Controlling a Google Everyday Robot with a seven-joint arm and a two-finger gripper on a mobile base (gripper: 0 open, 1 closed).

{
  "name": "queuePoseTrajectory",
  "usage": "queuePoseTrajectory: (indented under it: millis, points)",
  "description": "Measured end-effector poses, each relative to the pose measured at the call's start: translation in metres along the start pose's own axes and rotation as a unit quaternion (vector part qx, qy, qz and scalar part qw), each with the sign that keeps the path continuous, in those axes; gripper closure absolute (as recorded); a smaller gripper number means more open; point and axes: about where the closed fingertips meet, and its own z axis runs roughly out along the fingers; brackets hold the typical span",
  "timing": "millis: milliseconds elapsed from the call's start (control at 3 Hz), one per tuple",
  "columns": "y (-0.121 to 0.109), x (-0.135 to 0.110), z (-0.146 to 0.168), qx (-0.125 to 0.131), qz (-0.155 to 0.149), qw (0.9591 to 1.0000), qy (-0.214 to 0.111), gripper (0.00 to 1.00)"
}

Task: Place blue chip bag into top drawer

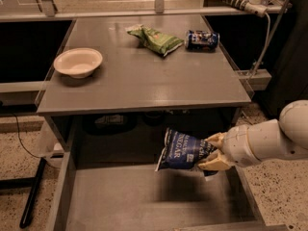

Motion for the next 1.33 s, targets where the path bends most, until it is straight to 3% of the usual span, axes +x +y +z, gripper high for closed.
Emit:
queuePoseTrajectory:
  millis: [333, 1000, 1333]
  points:
    - [0.000, -0.001, 0.000, 0.000, -0.001, 1.0000, 0.000, 1.00]
    - [-0.017, 0.021, 0.084, -0.028, 0.012, 0.9991, 0.030, 1.00]
    - [-0.033, 0.027, 0.115, -0.025, 0.020, 0.9989, 0.033, 1.00]
